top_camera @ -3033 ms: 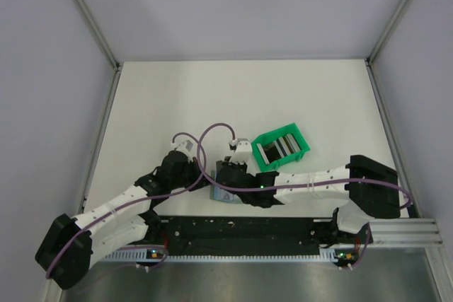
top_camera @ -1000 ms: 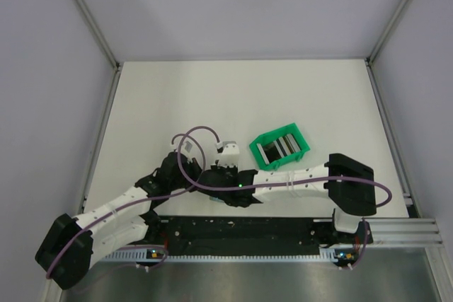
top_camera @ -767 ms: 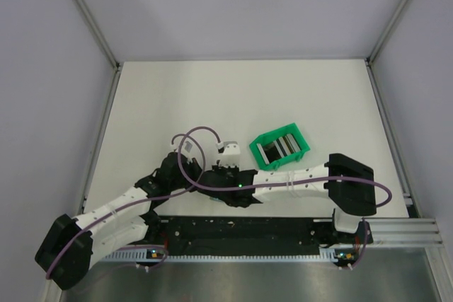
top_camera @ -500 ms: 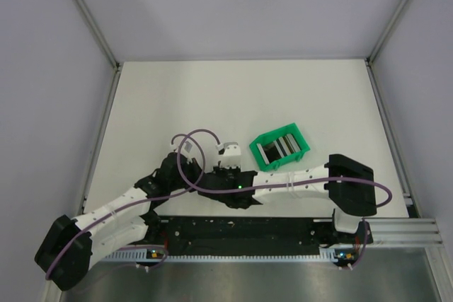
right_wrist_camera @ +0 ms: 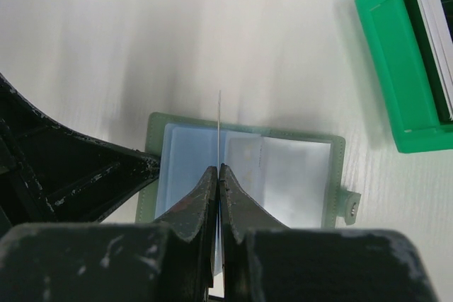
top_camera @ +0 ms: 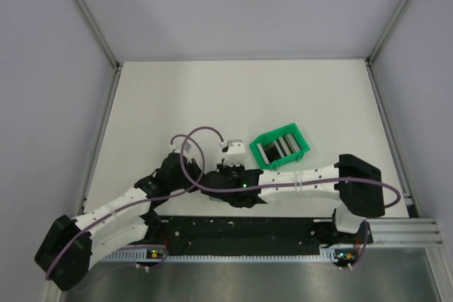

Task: Put the credit cards into the card holder
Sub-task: Turn over the card slot in the card holder.

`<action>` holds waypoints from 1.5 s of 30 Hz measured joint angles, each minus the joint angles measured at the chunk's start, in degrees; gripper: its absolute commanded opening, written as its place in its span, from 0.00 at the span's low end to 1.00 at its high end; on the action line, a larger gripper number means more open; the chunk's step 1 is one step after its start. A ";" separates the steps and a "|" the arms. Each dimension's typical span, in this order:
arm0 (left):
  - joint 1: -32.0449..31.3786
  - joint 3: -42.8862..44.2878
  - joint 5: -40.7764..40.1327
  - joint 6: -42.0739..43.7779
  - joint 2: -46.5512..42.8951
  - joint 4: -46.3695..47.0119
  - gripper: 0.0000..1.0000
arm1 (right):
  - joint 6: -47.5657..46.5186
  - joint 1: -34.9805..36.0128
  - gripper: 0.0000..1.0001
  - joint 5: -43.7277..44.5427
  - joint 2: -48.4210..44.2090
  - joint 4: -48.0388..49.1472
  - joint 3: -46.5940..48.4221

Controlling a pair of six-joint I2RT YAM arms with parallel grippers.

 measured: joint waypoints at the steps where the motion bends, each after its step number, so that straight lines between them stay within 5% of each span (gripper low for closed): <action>1: 0.00 0.00 -0.11 0.04 0.00 -0.04 0.00 | -0.11 0.00 0.00 0.15 -0.44 -0.33 0.00; 15: 0.00 0.00 -0.39 0.26 0.00 -0.39 0.00 | -0.37 0.00 0.00 1.25 -2.54 -1.97 -1.03; 29: 0.00 -0.02 -1.22 0.72 0.00 -0.37 0.00 | -0.81 -1.44 0.00 -0.04 -15.52 -1.18 -13.05; 38: 0.00 -3.30 -1.22 -0.11 0.00 2.51 0.00 | -7.54 -8.52 0.00 -18.40 -29.53 22.56 -32.41; 45: 0.00 -5.05 -1.44 -0.74 0.02 4.33 0.00 | -8.59 -12.15 0.00 -30.56 -28.89 34.99 -35.76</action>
